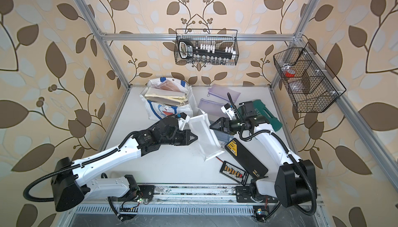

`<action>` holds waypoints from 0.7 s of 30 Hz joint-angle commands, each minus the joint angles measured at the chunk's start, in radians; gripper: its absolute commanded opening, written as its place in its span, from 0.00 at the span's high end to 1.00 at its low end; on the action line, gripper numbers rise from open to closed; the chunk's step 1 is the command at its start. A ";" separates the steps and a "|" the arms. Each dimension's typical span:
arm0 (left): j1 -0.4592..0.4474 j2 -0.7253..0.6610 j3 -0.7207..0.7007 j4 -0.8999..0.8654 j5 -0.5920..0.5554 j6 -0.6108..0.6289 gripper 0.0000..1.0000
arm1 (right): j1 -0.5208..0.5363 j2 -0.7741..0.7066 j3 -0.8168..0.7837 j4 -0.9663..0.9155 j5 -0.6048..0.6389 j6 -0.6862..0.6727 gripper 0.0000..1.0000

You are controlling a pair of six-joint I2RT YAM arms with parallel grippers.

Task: Put the pencil pouch into the canvas bag
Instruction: Pick up the pencil pouch.

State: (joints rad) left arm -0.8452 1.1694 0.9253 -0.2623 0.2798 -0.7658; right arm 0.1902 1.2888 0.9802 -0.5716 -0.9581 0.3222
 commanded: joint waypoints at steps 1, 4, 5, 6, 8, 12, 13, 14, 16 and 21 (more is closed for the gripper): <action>-0.006 -0.069 0.015 0.002 0.052 0.080 1.00 | 0.048 -0.054 -0.017 0.082 -0.075 0.053 0.07; -0.006 -0.099 -0.003 0.027 0.075 0.072 1.00 | 0.103 -0.056 -0.020 0.134 -0.082 0.084 0.13; -0.006 -0.106 -0.008 0.032 0.079 0.069 1.00 | 0.118 -0.053 -0.020 0.150 -0.083 0.096 0.15; -0.006 -0.117 -0.014 0.034 0.077 0.064 1.00 | 0.136 -0.049 -0.016 0.166 -0.087 0.107 0.20; -0.006 -0.137 -0.028 0.039 0.065 0.057 1.00 | 0.165 -0.042 -0.010 0.202 -0.088 0.134 0.29; -0.006 -0.166 -0.045 0.014 0.016 0.046 1.00 | 0.193 -0.031 0.006 0.228 -0.083 0.158 0.70; -0.006 -0.170 -0.047 0.002 0.007 0.044 1.00 | 0.195 -0.030 0.011 0.231 -0.081 0.160 0.77; -0.006 -0.177 -0.054 -0.001 0.001 0.043 1.00 | 0.198 -0.028 0.018 0.231 -0.081 0.160 0.82; -0.006 -0.194 -0.070 0.002 -0.016 0.032 1.00 | 0.203 -0.023 0.033 0.222 -0.083 0.157 0.89; -0.006 -0.225 -0.091 -0.016 -0.050 0.015 1.00 | 0.214 -0.018 0.087 0.170 -0.052 0.110 1.00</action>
State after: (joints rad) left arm -0.8452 0.9745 0.8433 -0.2665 0.2707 -0.7403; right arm 0.4004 1.2675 1.0065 -0.3866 -1.0203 0.4679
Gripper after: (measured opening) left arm 0.046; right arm 0.054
